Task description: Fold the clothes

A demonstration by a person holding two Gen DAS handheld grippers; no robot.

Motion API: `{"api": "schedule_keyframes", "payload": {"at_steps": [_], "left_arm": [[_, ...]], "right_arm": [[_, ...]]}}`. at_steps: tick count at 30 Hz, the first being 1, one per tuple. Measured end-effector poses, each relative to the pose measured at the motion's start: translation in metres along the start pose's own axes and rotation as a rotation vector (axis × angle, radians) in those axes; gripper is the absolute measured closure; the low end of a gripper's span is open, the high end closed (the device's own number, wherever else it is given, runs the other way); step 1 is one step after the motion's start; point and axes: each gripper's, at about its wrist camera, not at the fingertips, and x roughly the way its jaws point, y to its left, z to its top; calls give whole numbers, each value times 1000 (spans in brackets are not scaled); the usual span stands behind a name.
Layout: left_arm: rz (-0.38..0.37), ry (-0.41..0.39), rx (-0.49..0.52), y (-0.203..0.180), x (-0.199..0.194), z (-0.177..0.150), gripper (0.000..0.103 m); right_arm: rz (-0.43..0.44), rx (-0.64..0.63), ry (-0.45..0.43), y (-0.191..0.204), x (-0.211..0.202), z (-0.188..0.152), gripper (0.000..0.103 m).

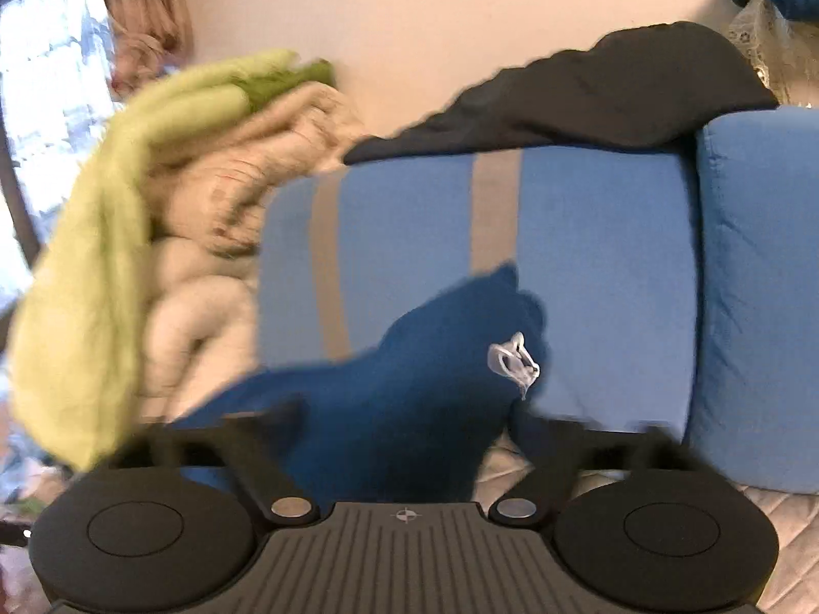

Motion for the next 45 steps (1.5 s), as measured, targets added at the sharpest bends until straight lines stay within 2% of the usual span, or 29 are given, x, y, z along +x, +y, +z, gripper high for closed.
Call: {"api": "schedule_keyframes", "payload": {"at_steps": [4, 9, 12, 15, 17, 23, 31, 34, 40, 45], "left_arm": [[-4, -5, 37, -4, -9, -22, 42], [40, -15, 142, -13, -11, -54, 40], [37, -2, 153, -19, -10, -66, 40], [62, 6, 187, -33, -8, -74, 40], [90, 5, 225, -45, -9, -81, 40], [124, -9, 330, -82, -7, -94, 40], [131, -19, 442, -118, 5, -118, 40], [155, -4, 466, -114, 17, -125, 40], [225, 42, 446, -83, 41, -133, 40], [282, 90, 421, -51, 57, -147, 40]], "right_arm": [[-80, -45, -12, 3, -14, -16, 0], [-165, -98, 42, -6, -53, -50, 0], [-228, -155, 43, -9, -83, -64, 0], [-301, -202, 19, -12, -117, -71, 0], [-319, -212, -1, -16, -142, -75, 0], [-374, -202, -29, -32, -205, -91, 0], [-504, -154, -27, -76, -281, -139, 0], [-546, -103, -18, -99, -306, -162, 0], [-645, 6, 3, -148, -347, -211, 0], [-728, 46, 67, -184, -354, -261, 0]]}}
